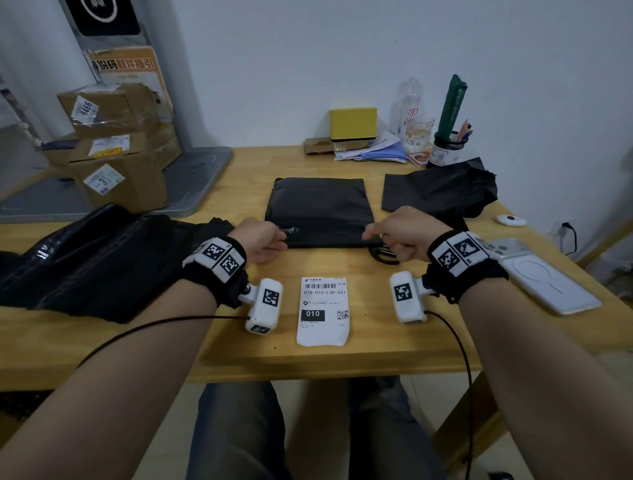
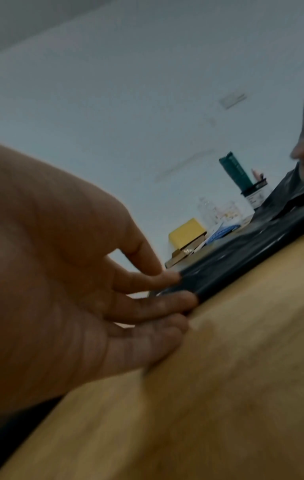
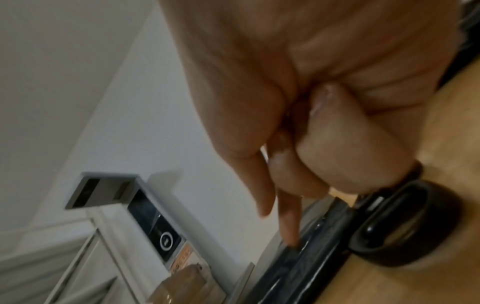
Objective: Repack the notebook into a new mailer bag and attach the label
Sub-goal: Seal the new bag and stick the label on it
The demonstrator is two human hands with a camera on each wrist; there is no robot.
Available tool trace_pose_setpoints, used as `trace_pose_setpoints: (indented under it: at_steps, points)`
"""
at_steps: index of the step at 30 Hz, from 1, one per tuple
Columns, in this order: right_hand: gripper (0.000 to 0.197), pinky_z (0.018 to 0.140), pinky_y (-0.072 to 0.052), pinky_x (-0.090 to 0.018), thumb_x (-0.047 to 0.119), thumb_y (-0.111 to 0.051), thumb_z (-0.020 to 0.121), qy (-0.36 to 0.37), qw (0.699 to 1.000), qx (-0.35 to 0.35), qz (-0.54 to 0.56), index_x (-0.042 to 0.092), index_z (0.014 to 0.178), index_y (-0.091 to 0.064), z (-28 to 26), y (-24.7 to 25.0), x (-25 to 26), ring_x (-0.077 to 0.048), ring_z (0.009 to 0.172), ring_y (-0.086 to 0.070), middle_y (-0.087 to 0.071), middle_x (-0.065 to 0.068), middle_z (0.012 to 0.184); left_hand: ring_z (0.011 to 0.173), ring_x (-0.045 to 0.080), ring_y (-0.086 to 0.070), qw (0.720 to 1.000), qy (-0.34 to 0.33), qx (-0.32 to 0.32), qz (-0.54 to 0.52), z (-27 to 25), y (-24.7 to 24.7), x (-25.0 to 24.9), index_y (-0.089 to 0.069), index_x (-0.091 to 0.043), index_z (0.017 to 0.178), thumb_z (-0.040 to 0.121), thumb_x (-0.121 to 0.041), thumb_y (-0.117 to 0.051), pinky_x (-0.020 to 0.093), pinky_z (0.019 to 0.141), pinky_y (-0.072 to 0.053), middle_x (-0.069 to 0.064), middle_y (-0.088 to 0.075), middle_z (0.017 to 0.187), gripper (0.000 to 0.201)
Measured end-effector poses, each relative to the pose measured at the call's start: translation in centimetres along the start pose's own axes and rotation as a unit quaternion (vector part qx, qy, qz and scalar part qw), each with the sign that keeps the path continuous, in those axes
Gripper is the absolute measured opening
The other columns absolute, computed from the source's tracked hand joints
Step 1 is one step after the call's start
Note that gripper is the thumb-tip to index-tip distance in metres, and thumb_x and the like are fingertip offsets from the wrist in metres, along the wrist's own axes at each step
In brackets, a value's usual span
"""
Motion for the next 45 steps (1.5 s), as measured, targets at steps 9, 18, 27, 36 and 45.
trace_pose_setpoints:
  at_steps: [9,18,27,36,45]
  points:
    - [0.031,0.045,-0.03,-0.024,0.04,-0.077,0.085,0.003,0.945,0.037,-0.325,0.009,0.088,-0.08,-3.1,-4.5,1.9,-0.014,0.032,-0.035,-0.042,0.003,0.043,0.093,0.02,-0.067,0.988,0.022,0.088,0.122,-3.6,-1.7,0.2,-0.069,-0.013,0.111,0.096,-0.022,-0.058,0.035,0.088,-0.054,-0.001,-0.079,0.094,0.02]
    - [0.04,0.049,-0.036,-0.027,0.041,-0.08,0.081,0.008,0.929,0.025,-0.369,0.013,0.07,-0.054,-3.4,-6.4,2.5,-0.016,0.048,-0.042,-0.049,0.0,0.059,0.091,0.016,-0.063,0.978,0.025,0.114,0.173,-4.6,-2.2,0.4,-0.071,-0.018,0.11,0.095,-0.03,-0.057,0.029,0.077,-0.049,-0.005,-0.079,0.094,0.023]
    - [0.041,0.053,-0.038,-0.028,0.043,-0.082,0.079,-0.016,0.925,0.027,-0.379,0.013,0.071,-0.055,-3.3,-6.2,2.3,-0.018,0.053,-0.046,-0.054,-0.001,0.063,0.089,0.014,-0.067,0.978,0.022,0.119,0.172,-4.5,-2.4,0.2,-0.072,-0.02,0.111,0.095,-0.033,-0.058,0.03,0.073,-0.045,-0.005,-0.079,0.094,0.024]
    - [0.04,0.054,-0.042,-0.027,0.038,-0.084,0.078,0.001,0.906,0.006,-0.423,0.01,0.075,-0.056,-3.7,-6.6,2.8,-0.017,0.059,-0.053,-0.058,-0.003,0.069,0.091,0.015,-0.069,0.98,0.024,0.116,0.161,-4.3,-2.6,-0.1,-0.072,-0.018,0.11,0.098,-0.035,-0.055,0.029,0.071,-0.045,-0.004,-0.079,0.094,0.026]
    - [0.04,0.045,-0.033,-0.022,0.03,-0.082,0.076,0.009,0.941,-0.001,-0.338,0.012,0.059,-0.051,-4.0,-6.2,2.1,-0.017,0.038,-0.039,-0.044,0.002,0.034,0.093,0.015,-0.071,0.973,0.006,0.099,0.209,-4.1,-2.9,0.1,-0.063,-0.015,0.115,0.096,-0.027,-0.059,0.029,0.074,-0.045,-0.003,-0.079,0.093,0.022]
Point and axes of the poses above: each hand's wrist, its own z-axis towards the middle knuckle, its own y-axis out of the back of the hand, x = y × z, the point moved 5 cm from there along z, towards the middle knuckle
